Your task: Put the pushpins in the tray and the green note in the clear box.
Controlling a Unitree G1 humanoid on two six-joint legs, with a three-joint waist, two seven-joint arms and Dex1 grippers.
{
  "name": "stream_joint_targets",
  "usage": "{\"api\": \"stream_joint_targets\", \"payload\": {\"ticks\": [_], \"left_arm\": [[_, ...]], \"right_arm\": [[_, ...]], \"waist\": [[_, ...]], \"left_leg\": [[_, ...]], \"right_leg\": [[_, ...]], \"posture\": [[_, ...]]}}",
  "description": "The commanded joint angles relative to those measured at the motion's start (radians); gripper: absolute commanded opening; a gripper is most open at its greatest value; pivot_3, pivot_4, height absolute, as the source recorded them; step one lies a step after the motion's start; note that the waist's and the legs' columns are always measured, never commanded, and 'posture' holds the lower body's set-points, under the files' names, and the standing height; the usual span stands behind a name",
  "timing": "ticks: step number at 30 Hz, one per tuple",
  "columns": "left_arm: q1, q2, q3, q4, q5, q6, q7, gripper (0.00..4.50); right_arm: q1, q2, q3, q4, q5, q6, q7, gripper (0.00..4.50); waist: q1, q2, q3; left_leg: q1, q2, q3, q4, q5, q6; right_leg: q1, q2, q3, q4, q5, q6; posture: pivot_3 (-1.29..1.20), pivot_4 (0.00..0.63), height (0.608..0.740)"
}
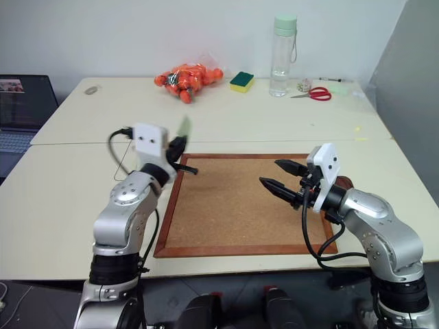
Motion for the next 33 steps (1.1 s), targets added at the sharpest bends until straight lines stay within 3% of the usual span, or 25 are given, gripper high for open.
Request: {"api": "stream_joint_targets", "payload": {"ticks": [1, 8, 9, 20, 26, 33], "left_arm": [[0.02, -0.033, 0.076, -0.076, 0.064, 0.028, 0.146, 0.0], [-0.009, -0.058, 0.132, -0.017, 0.024, 0.034, 0.167, 0.0], [-0.013, -0.058, 0.133, -0.008, 0.023, 0.03, 0.165, 0.38], [-0.015, -0.048, 0.127, 0.023, 0.003, 0.006, 0.141, 2.4], [0.056, -0.045, -0.016, -0.042, -0.068, -0.08, -0.082, 3.69], [0.205, -0.075, -0.111, -0.094, -0.044, -0.15, -0.114, 3.69]], "right_arm": [[-0.029, 0.017, 0.007, -0.002, 0.011, -0.021, 0.002, 3.2], [-0.069, 0.041, 0.022, 0.043, 0.003, -0.04, 0.007, 3.2], [-0.07, 0.042, 0.024, 0.047, 0.0, -0.043, 0.009, 3.28], [-0.049, 0.039, 0.018, 0.03, -0.003, -0.04, -0.016, 3.28], [0.027, 0.048, 0.052, 0.048, -0.145, -0.09, -0.124, 3.28], [0.113, 0.161, 0.057, 0.112, -0.401, -0.136, -0.436, 3.28]], "waist": [[0.004, -0.001, 0.001], [0.017, -0.007, 0.003], [0.018, -0.007, 0.003], [0.015, -0.007, 0.003], [0.017, -0.007, 0.003], [0.011, -0.007, 0.003]], "left_leg": [[0.0, 0.0, 0.0, 0.0, 0.0, 0.0], [-0.001, -0.001, 0.002, 0.001, 0.0, 0.0], [-0.001, -0.001, 0.002, 0.001, 0.0, 0.0], [-0.001, 0.0, 0.002, 0.001, 0.0, 0.0], [-0.001, 0.0, 0.002, 0.001, 0.0, 0.0], [0.0, 0.0, 0.005, 0.0, 0.0, 0.0]], "right_leg": [[0.0, 0.0, 0.0, 0.0, 0.0, 0.0], [0.0, 0.0, -0.002, 0.0, 0.001, 0.001], [0.0, 0.0, -0.002, 0.0, 0.001, 0.001], [0.0, 0.0, -0.003, 0.0, 0.001, 0.001], [0.0, 0.0, -0.002, 0.0, 0.001, 0.001], [-0.001, 0.0, 0.0, 0.0, 0.001, 0.001]], "posture": [[0.0, 0.15, 0.74], [0.0, 0.15, 0.74], [0.0, 0.15, 0.74], [0.0, 0.15, 0.74], [0.0, 0.15, 0.74], [0.0, 0.15, 0.74]]}}
